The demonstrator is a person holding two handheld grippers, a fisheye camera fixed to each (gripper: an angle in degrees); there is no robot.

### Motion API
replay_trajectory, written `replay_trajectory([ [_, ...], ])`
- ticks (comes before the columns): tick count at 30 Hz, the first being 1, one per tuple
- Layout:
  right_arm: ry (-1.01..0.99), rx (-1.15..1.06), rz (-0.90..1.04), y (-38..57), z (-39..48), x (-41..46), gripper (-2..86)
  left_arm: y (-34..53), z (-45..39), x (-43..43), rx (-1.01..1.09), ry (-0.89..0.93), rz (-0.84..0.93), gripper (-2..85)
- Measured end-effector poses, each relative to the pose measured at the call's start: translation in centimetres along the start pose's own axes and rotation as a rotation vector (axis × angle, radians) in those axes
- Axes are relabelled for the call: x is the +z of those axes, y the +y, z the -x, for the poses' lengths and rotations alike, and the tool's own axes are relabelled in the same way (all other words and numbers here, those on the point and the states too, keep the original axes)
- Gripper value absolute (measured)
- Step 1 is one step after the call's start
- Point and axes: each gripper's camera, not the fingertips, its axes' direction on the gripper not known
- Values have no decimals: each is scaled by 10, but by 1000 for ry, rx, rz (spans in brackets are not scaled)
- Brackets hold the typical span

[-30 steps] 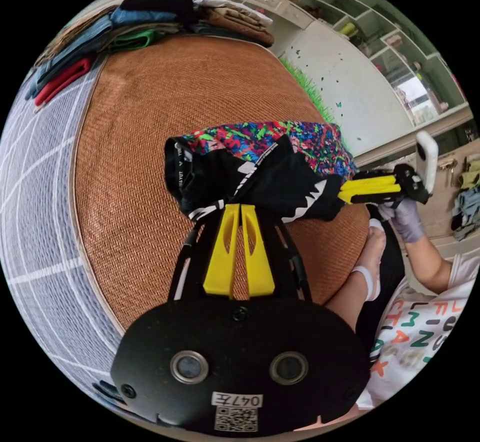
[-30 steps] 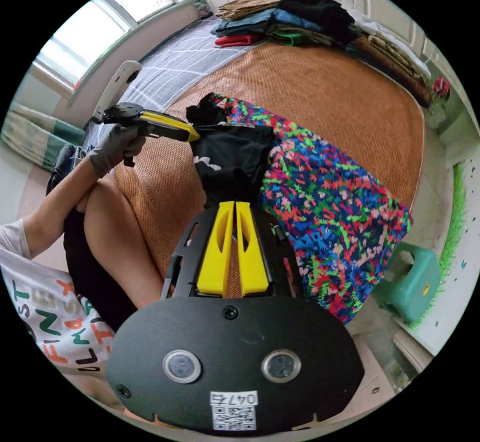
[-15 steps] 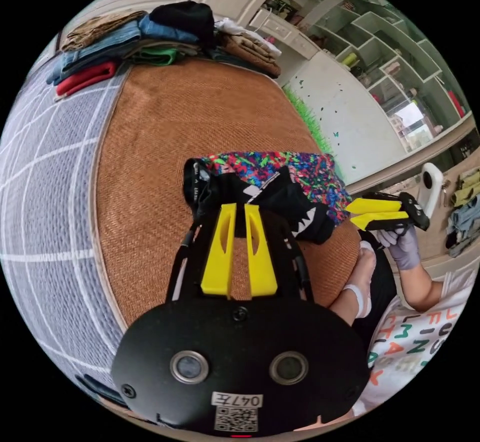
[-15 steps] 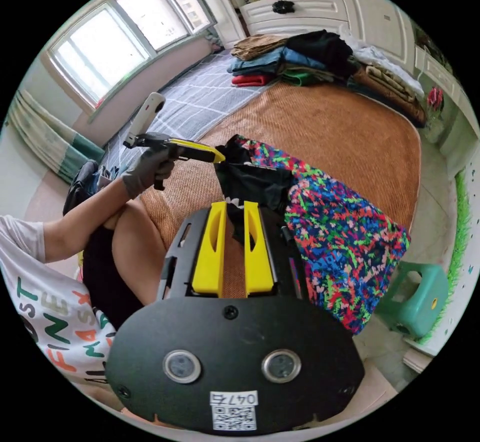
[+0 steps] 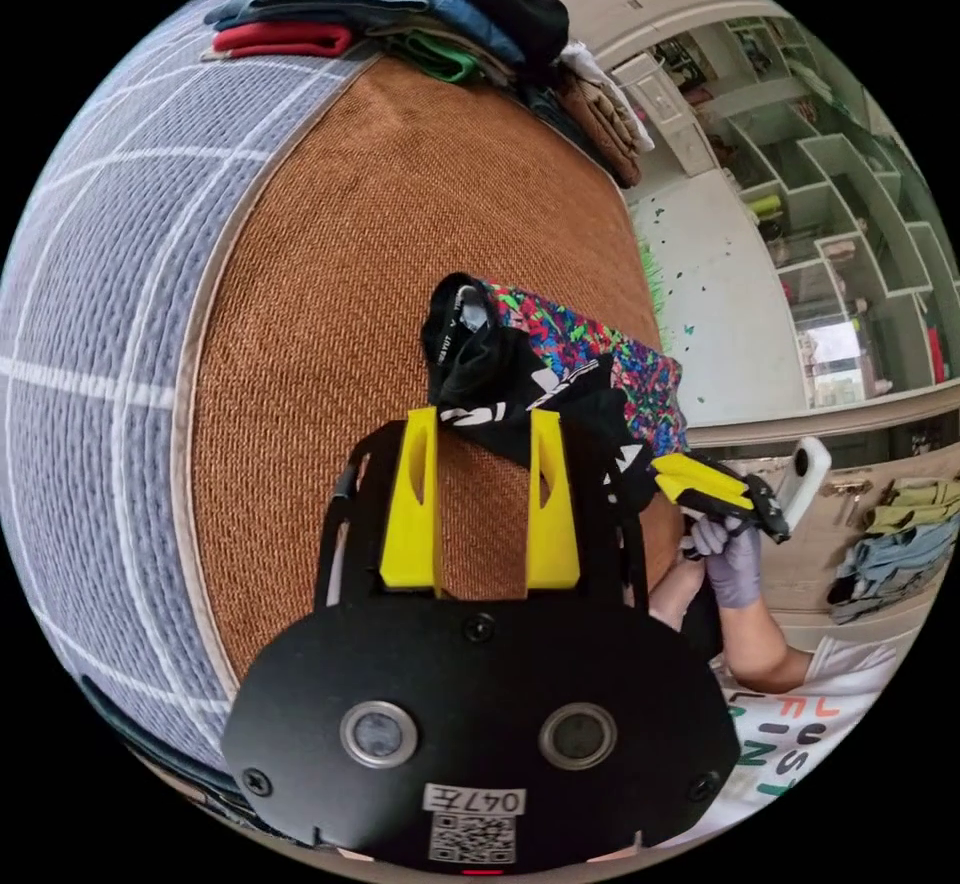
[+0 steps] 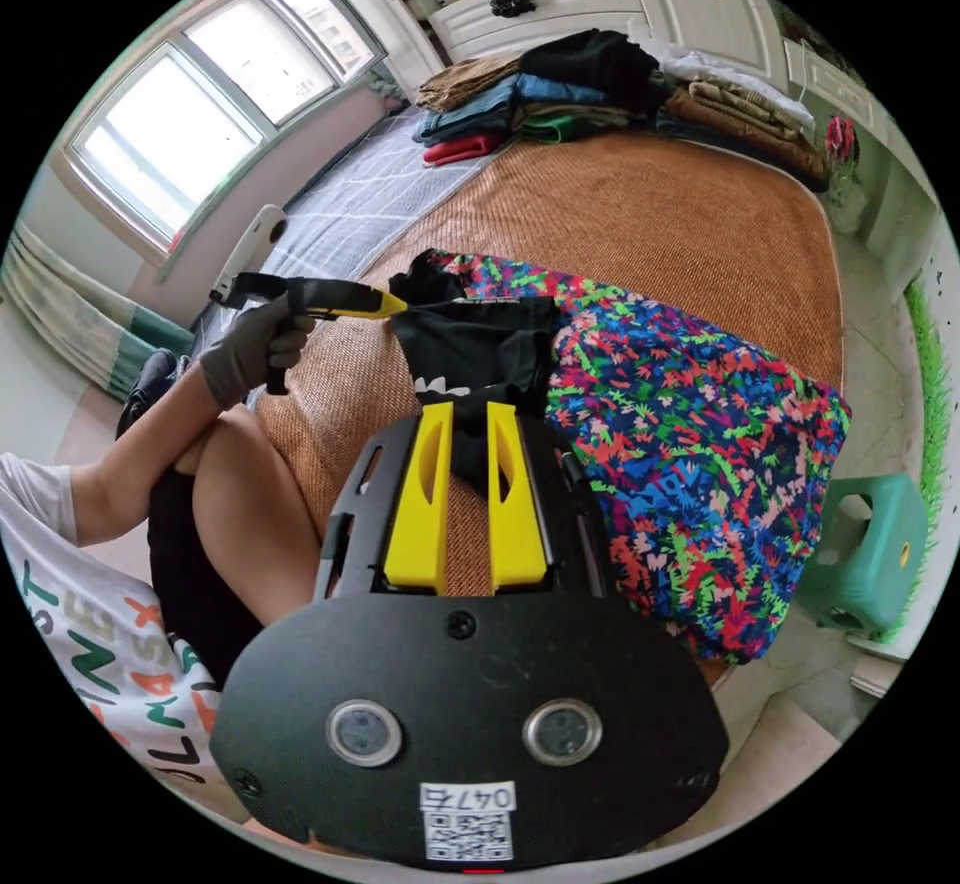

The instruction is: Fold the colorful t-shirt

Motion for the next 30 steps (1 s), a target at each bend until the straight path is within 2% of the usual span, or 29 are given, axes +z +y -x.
replay_trajectory([
  [3,60,-15,20,15,0,10,15,-2,-22,-9,43,-138,0,36],
  [5,35,9,107,28,-6,34,15,-2,-30,-25,56,-32,-50,1],
  [10,2,3,96,61,4,48,13,10,-33,-75,-10,64,-96,-8],
  [15,-79,-78,149,94,21,60,17,30,-85,-145,29,-73,-121,-9],
  [19,-119,-7,36,145,-20,24,12,21,-187,-178,162,-216,-153,-9],
  [24,-184,159,-137,221,-98,-32,4,-6,-326,-143,327,-245,-154,-9],
  [26,-164,217,-203,259,-124,-53,3,-15,-387,-94,376,-244,-133,-8],
  [30,-155,275,-254,309,-147,-68,6,-10,-445,0,398,-205,-63,-2],
])
